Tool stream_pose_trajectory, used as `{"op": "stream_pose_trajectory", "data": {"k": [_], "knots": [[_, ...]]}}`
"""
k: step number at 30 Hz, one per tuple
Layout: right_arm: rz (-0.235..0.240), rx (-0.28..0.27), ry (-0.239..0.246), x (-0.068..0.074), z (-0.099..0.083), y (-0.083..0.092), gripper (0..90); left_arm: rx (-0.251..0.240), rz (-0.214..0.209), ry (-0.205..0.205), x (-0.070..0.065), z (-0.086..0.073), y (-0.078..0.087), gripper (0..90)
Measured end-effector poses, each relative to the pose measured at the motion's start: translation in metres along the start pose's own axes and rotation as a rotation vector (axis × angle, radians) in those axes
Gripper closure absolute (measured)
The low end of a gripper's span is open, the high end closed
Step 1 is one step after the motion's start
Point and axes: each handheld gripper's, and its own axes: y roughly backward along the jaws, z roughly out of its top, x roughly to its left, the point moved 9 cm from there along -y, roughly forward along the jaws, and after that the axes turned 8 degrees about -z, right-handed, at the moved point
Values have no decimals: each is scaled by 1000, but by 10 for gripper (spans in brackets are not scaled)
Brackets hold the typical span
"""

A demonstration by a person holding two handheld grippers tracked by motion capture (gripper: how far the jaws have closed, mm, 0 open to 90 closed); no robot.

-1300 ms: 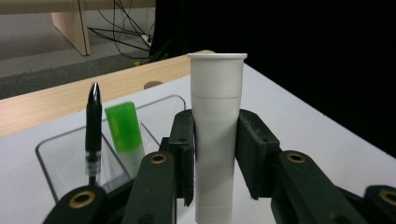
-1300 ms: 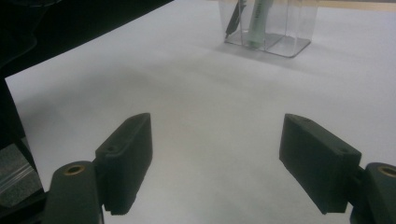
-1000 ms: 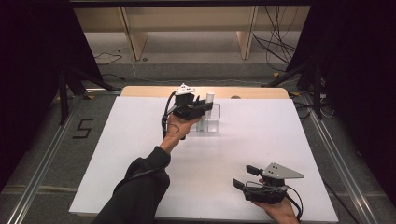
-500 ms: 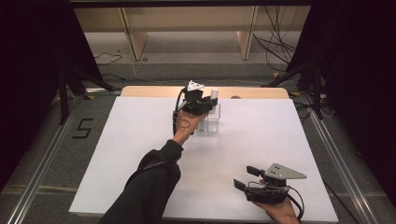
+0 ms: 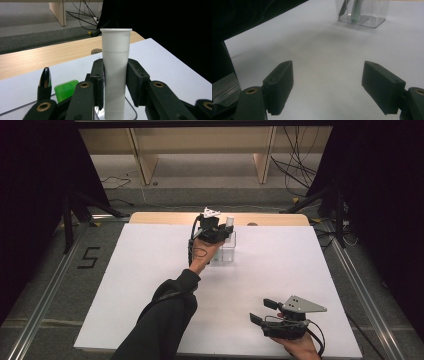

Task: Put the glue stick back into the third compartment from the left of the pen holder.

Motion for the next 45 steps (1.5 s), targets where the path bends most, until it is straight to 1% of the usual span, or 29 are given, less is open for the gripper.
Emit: {"op": "stream_pose_trajectory", "data": {"k": [2,3,4,7,10,11,13,14,15,16,18,23,26,30,33,36,40,45], "knots": [[2,3,5,0,-1,0,264,0,0,-1,0,-1,-1,687],[0,1,9,0,-1,-1,263,12,-1,-9,0,-2,-1,687],[1,4,7,0,-1,-1,264,14,3,-11,0,-3,-2,687],[2,2,8,0,-1,-1,264,13,-2,2,0,-4,-3,686],[3,7,12,1,-2,-1,264,40,-5,-13,-2,-7,-4,673],[5,3,12,2,-1,-1,264,46,-5,-4,-3,-7,-3,652],[10,2,12,2,-1,-1,264,56,-12,27,-5,-5,0,485],[12,2,15,2,-1,-1,264,60,-13,23,-7,-3,2,410],[11,3,15,2,-1,-1,264,64,-12,8,-8,-2,5,361],[11,1,15,2,-1,-1,264,71,-10,1,-9,-1,8,332],[11,-2,13,2,-1,-1,264,84,-7,3,-8,1,14,286],[9,-2,13,2,0,-1,264,82,-24,21,-8,3,27,250],[9,2,11,2,-1,-1,264,86,-51,37,-9,1,34,232],[7,0,8,2,-1,-1,264,86,-87,46,-11,-5,44,215],[6,-1,6,1,-1,-2,263,85,-122,70,-12,-11,51,204],[5,-3,5,1,0,-2,263,81,-127,60,-12,-16,58,196],[7,2,5,2,-1,-3,263,69,-150,66,-13,-21,67,192],[8,4,7,2,-1,-3,263,70,-162,47,-15,-30,76,192]]}}
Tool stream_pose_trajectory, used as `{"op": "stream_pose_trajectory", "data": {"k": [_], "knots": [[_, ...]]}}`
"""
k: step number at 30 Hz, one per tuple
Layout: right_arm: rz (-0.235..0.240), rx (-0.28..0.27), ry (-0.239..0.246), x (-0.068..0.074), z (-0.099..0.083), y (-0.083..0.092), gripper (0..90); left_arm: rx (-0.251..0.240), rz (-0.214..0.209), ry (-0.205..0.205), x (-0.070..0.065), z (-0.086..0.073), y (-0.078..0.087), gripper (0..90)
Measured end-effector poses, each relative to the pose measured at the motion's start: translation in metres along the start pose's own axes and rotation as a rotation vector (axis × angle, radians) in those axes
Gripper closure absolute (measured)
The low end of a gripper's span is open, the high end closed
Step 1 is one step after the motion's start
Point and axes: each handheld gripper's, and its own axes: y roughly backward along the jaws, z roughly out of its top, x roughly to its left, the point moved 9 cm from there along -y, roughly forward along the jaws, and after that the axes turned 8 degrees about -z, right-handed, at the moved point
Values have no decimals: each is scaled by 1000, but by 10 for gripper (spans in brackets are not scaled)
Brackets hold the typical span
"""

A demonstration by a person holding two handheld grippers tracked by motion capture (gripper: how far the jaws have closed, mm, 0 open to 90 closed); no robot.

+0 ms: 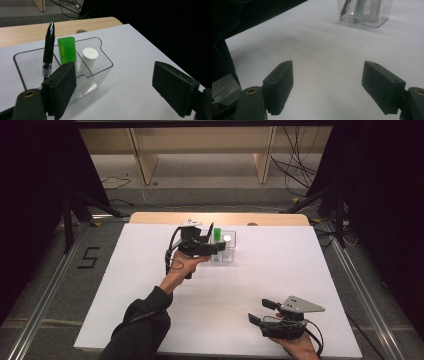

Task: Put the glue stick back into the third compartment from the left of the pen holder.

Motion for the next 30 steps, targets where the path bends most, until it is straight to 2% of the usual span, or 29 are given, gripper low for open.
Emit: {"op": "stream_pose_trajectory", "data": {"k": [5,9,18,24,28,30], "knots": [[1,1,0,0,0,0,263,-3,-30,-10,-7,-12,6,190],[4,2,-2,0,0,0,262,-6,-39,-33,-12,-20,13,186],[11,2,-2,0,-1,-1,262,-35,-64,-45,-15,-35,28,181],[6,4,0,0,-1,-1,262,-31,-65,-82,-16,-45,31,177],[4,3,-2,1,-2,0,262,-11,-93,-92,-19,-57,35,166],[2,6,-3,2,-2,0,262,-18,-105,-91,-21,-61,38,164]]}}
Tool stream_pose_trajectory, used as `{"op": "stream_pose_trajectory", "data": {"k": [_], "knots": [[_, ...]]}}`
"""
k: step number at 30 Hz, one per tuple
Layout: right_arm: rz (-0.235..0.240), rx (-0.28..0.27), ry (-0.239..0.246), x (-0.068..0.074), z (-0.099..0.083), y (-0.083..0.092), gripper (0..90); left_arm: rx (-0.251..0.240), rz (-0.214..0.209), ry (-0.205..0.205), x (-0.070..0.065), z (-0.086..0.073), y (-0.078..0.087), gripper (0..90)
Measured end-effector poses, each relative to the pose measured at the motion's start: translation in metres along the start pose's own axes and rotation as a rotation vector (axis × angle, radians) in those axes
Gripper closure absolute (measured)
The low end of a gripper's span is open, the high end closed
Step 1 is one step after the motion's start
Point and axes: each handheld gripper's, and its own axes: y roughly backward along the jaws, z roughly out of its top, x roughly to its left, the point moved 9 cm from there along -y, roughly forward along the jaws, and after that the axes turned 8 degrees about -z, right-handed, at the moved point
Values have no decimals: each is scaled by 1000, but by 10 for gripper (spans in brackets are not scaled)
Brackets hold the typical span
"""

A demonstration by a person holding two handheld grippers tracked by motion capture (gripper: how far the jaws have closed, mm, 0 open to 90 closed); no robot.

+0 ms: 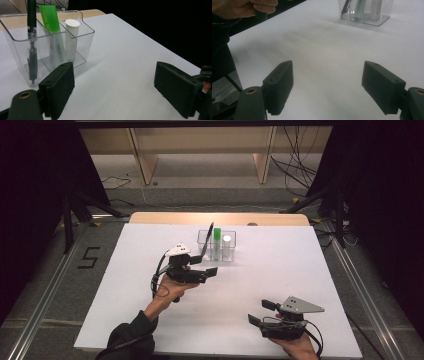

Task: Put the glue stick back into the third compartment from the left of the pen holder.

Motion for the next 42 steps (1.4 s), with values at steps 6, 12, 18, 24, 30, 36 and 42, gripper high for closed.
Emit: {"op": "stream_pose_trajectory", "data": {"k": [6,12,18,24,30,36,42], "knots": [[3,1,-1,2,0,-2,262,0,-31,-27,-10,-13,16,160],[8,3,-3,3,0,-3,262,-21,-49,-34,-15,-21,29,159],[10,3,-7,3,0,-3,262,-16,-57,-53,-19,-29,30,154],[9,-1,-5,2,0,-1,262,-7,-55,-60,-23,-37,34,148],[10,-5,-14,2,1,-1,262,-16,-58,-70,-29,-41,41,136],[12,-1,-14,3,0,-2,261,-16,-49,-80,-31,-47,47,134],[16,-2,-12,3,1,-1,256,-21,-58,-58,-32,-54,54,133]]}}
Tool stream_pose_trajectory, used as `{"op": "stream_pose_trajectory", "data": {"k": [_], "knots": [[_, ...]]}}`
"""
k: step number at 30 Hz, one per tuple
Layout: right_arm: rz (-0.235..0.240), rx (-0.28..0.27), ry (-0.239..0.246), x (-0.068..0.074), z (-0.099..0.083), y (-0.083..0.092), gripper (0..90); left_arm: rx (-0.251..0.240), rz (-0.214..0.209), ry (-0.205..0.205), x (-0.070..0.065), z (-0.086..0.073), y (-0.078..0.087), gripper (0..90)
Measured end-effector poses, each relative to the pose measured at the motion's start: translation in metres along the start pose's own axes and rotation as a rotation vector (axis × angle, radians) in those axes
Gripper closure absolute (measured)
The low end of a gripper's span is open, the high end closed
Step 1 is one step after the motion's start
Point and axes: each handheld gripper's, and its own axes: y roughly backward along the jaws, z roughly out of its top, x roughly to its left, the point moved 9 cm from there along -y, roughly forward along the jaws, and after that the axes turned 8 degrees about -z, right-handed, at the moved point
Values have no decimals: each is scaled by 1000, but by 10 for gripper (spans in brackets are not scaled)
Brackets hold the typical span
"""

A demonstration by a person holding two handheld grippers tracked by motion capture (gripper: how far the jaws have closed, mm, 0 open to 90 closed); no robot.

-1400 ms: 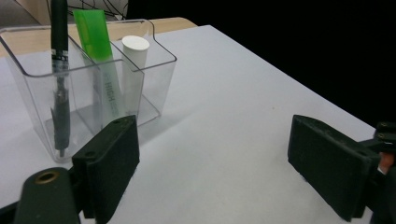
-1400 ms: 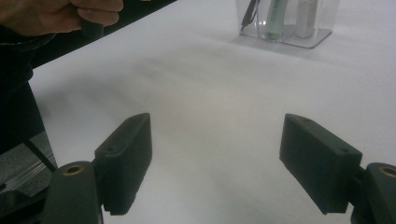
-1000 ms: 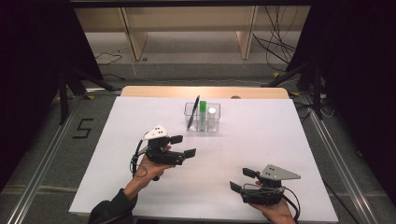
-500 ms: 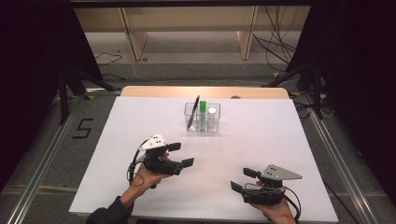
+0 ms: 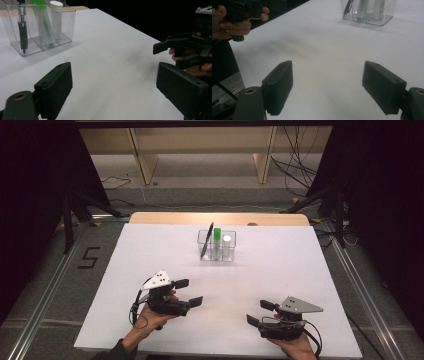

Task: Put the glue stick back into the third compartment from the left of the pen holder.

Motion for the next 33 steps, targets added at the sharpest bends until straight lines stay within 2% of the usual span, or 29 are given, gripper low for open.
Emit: {"op": "stream_pose_trajectory", "data": {"k": [5,9,14,17,20,21,23,25,27,30,33], "knots": [[0,1,1,0,0,0,252,12,18,4,2,-10,7,132],[-1,1,-1,0,0,-1,251,32,49,-29,3,-17,15,131],[-6,2,-1,-2,-1,0,251,20,50,-18,0,-24,28,130],[-12,-1,-2,-3,-1,0,251,31,81,-30,2,-32,35,130],[-17,-5,1,-3,0,0,250,40,74,3,0,-41,39,130],[-17,-7,0,-3,0,1,250,50,78,0,-1,-43,39,129],[-18,-10,1,-4,0,1,250,55,94,-16,-1,-44,42,124],[-18,-10,1,-4,0,1,250,36,95,1,0,-43,44,123],[-19,-10,1,-4,0,1,249,37,92,22,1,-45,45,123],[-20,-9,3,-4,0,0,245,54,97,14,2,-47,43,123],[-19,-9,1,-4,0,0,241,47,97,10,1,-46,42,123]]}}
